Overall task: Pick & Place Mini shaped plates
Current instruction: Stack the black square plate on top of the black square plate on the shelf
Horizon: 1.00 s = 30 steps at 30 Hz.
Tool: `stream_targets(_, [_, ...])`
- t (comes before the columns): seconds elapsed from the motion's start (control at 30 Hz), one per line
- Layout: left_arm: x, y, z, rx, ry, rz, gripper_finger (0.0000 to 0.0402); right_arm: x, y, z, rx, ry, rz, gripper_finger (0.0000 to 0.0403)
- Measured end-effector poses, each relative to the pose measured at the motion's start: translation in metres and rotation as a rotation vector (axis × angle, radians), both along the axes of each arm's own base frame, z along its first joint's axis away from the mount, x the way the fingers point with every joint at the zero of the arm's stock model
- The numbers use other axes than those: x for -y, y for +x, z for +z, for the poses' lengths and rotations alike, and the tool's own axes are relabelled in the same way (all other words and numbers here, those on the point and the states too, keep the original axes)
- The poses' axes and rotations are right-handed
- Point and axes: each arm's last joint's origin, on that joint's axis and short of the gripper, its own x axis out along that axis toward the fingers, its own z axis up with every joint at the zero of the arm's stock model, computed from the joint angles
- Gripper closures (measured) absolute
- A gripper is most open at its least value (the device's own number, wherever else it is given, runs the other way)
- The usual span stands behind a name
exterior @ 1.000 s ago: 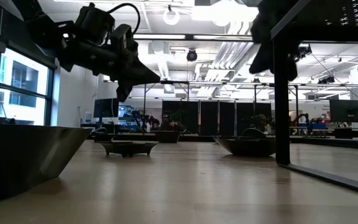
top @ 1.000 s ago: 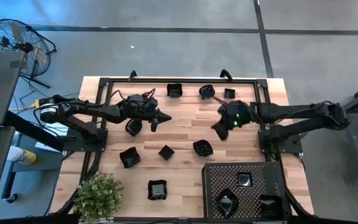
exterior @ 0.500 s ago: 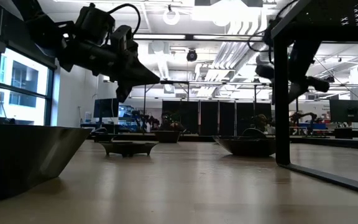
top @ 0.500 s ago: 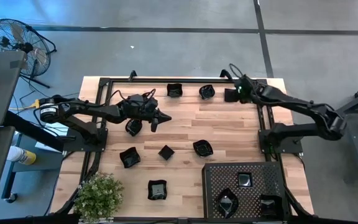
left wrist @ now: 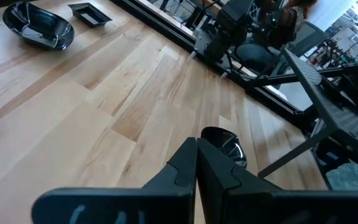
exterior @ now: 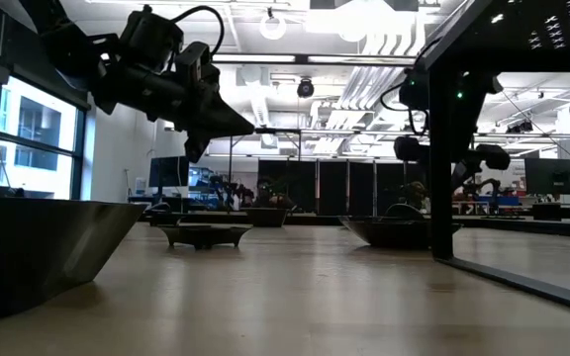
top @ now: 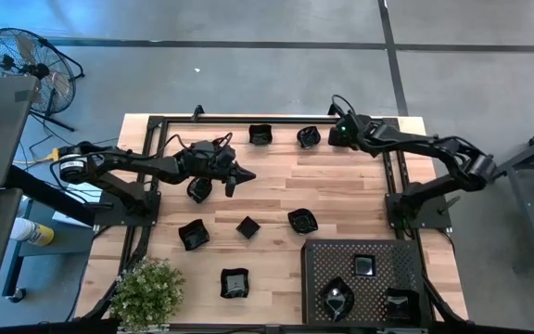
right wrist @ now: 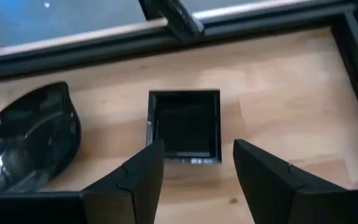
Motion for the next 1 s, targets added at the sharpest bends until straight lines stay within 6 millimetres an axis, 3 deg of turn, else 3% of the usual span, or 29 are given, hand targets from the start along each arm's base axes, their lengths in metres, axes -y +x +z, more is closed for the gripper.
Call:
stream_targets(0.3, [0.0,0.0,-0.002,-0.017,0.0,0.009,0.0401,-0.014,-0.003,0.006,-0.045,0.05,0.091,0.0214])
stream_targets(0.43, [0.0,0.0,-0.002,-0.017,0.0,0.01,0.0401,-0.041,-0.004,0.014,-0.111,0.09,0.154,0.0218])
stream_targets(0.57, [0.0,-0.001,-0.002,-0.02,-0.001,0.009,0.0401,-0.078,-0.008,0.022,-0.118,0.052,0.197,0.0265])
stream_targets(0.73, [0.0,-0.001,-0.002,-0.022,-0.002,0.009,0.0401,-0.128,-0.012,-0.018,0.204,-0.147,0.294,0.0379])
stream_targets(0.8, [0.0,-0.001,-0.002,-0.022,-0.002,0.01,0.0401,-0.142,-0.013,-0.035,0.344,-0.284,0.374,0.0393])
stream_targets(0.87, [0.0,-0.001,-0.002,-0.022,-0.003,0.01,0.0401,-0.146,-0.019,-0.05,0.408,-0.399,0.387,0.0387])
stream_targets(1.0, [0.0,-0.001,-0.002,-0.022,-0.003,0.009,0.0401,-0.135,-0.039,-0.07,0.381,-0.45,0.209,0.0396])
